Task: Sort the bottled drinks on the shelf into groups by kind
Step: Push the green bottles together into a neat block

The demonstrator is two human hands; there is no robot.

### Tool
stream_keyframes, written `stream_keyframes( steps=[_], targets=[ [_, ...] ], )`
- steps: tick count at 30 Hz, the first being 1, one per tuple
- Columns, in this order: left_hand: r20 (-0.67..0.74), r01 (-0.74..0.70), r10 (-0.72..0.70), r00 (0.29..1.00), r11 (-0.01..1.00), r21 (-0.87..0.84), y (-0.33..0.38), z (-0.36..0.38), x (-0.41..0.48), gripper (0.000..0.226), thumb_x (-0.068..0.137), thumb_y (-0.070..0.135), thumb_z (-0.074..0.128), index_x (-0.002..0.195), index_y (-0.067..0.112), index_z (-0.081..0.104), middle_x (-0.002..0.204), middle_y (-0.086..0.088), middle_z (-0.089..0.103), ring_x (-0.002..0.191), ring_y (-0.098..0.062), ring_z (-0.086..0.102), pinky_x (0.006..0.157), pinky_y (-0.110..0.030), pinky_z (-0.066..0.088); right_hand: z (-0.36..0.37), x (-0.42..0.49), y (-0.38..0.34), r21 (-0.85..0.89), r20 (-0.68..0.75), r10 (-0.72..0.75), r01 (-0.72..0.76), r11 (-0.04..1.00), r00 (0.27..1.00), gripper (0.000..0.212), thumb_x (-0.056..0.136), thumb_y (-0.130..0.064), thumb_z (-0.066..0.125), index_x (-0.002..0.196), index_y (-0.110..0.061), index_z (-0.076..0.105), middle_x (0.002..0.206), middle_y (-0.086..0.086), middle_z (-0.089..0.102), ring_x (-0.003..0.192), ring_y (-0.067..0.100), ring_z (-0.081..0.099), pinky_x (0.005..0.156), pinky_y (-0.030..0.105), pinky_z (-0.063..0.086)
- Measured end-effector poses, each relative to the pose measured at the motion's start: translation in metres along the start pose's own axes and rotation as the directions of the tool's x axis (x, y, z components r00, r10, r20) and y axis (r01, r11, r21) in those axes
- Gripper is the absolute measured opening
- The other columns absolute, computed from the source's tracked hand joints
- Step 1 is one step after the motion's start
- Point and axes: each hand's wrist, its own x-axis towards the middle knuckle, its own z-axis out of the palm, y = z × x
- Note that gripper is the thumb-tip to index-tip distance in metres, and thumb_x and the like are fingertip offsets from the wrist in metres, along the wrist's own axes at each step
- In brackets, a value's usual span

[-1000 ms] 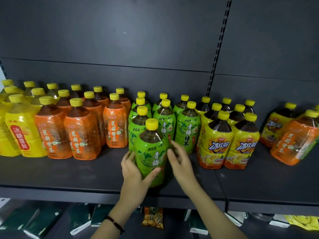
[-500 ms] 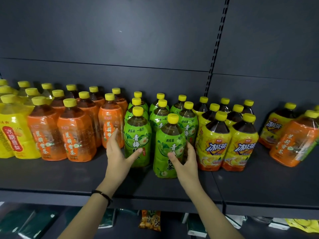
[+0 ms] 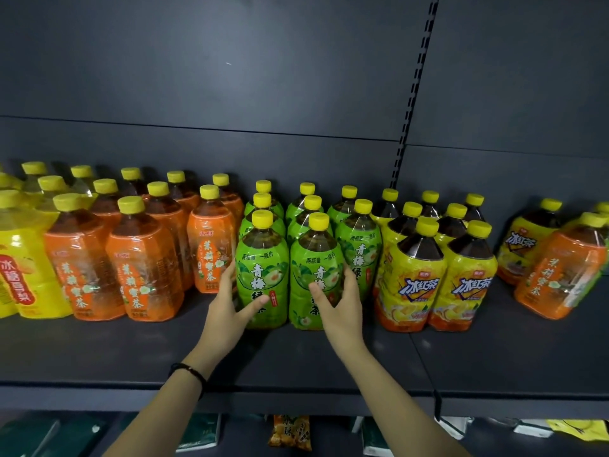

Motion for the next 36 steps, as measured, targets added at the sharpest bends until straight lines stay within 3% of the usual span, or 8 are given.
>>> stream_keyframes(
  steps=[4, 9, 12, 15, 18, 22, 30, 36],
  targets=[
    [0.045, 0.02, -0.02, 0.999, 1.0, -0.008, -0.005, -0.003, -0.004, 0.092, 0.076, 0.041, 0.068, 0.15, 0.032, 0.016, 0.143, 0.013, 0.043, 0.128, -0.005, 0.044, 0.105, -0.029, 0.04, 0.001, -0.008, -0.002, 0.032, 0.009, 0.069, -0.069, 0.997, 0.998, 0.077, 0.083, -0.037, 0.07, 0.147, -0.025, 0.028, 0.131, -0.016, 0.042, 0.122, -0.002, 0.037, 0.084, -0.003, 0.031],
    [-0.024, -0.005, 0.006, 1.0, 0.999, 0.049, -0.007, -0.01, -0.017, 0.065, 0.087, 0.028, 0.065, 0.145, 0.027, 0.035, 0.134, 0.012, 0.052, 0.119, -0.004, 0.051, 0.096, -0.023, 0.044, -0.008, -0.014, 0.003, -0.021, -0.023, 0.133, -0.134, 0.991, 0.991, 0.067, 0.083, -0.04, 0.07, 0.141, -0.024, 0.041, 0.125, -0.012, 0.05, 0.117, 0.006, 0.046, 0.097, 0.023, 0.042],
    [-0.153, -0.031, 0.059, 0.986, 0.983, 0.181, -0.014, -0.009, -0.039, 0.037, 0.088, 0.025, 0.065, 0.124, 0.021, 0.056, 0.12, 0.005, 0.063, 0.11, -0.011, 0.059, 0.09, -0.027, 0.046, -0.019, -0.023, 0.005, -0.044, -0.053, 0.142, -0.144, 0.989, 0.989, 0.041, 0.087, -0.033, 0.068, 0.125, -0.023, 0.055, 0.115, -0.01, 0.057, 0.106, 0.009, 0.056, 0.081, 0.017, 0.047],
    [-0.188, 0.031, 0.01, 0.982, 0.976, 0.214, -0.013, 0.005, -0.059, 0.02, 0.087, 0.024, 0.067, 0.106, 0.022, 0.061, 0.102, 0.005, 0.068, 0.099, -0.017, 0.064, 0.084, -0.034, 0.05, -0.041, -0.032, 0.012, -0.078, -0.026, 0.119, -0.121, 0.99, 0.993, 0.024, 0.085, -0.034, 0.069, 0.106, -0.03, 0.058, 0.11, -0.008, 0.063, 0.1, 0.009, 0.061, 0.08, 0.02, 0.05],
    [-0.143, 0.047, -0.009, 0.99, 0.964, 0.261, -0.001, 0.03, -0.07, 0.023, 0.086, 0.029, 0.068, 0.107, 0.022, 0.062, 0.1, 0.006, 0.068, 0.098, -0.016, 0.063, 0.078, -0.032, 0.047, -0.075, -0.042, 0.022, -0.141, 0.033, 0.118, -0.112, 0.984, 0.992, 0.03, 0.085, -0.036, 0.069, 0.112, -0.032, 0.056, 0.115, -0.011, 0.06, 0.104, 0.006, 0.058, 0.083, 0.019, 0.049],
    [-0.009, -0.032, 0.036, 0.999, 0.957, 0.288, 0.031, 0.087, -0.074, 0.038, 0.087, 0.04, 0.063, 0.121, 0.024, 0.059, 0.112, 0.01, 0.064, 0.107, -0.011, 0.059, 0.086, -0.033, 0.049, -0.138, -0.046, 0.034, -0.28, 0.032, 0.032, -0.022, 0.96, 0.999, 0.037, 0.084, -0.041, 0.068, 0.118, -0.03, 0.058, 0.125, -0.014, 0.052, 0.121, 0.007, 0.047, 0.1, 0.029, 0.043],
    [0.087, -0.193, 0.172, 0.981, 0.878, 0.439, 0.083, 0.233, -0.104, 0.04, 0.087, 0.046, 0.06, 0.121, 0.026, 0.061, 0.109, 0.007, 0.066, 0.104, -0.015, 0.062, 0.08, -0.037, 0.053, -0.293, -0.033, 0.059, -0.281, 0.028, 0.118, -0.106, 0.954, 0.993, 0.039, 0.09, -0.032, 0.064, 0.126, -0.025, 0.054, 0.119, -0.01, 0.057, 0.11, 0.005, 0.053, 0.092, 0.023, 0.045],
    [0.101, -0.132, 0.108, 0.989, 0.95, 0.283, 0.119, 0.328, -0.11, 0.037, 0.087, 0.047, 0.059, 0.119, 0.029, 0.058, 0.109, 0.011, 0.06, 0.104, -0.011, 0.059, 0.08, -0.03, 0.05, -0.4, -0.025, 0.091, -0.265, -0.026, 0.19, -0.19, 0.945, 0.981, 0.041, 0.087, -0.029, 0.068, 0.125, -0.026, 0.053, 0.115, -0.009, 0.058, 0.108, 0.012, 0.055, 0.085, 0.02, 0.044]
  ],
)
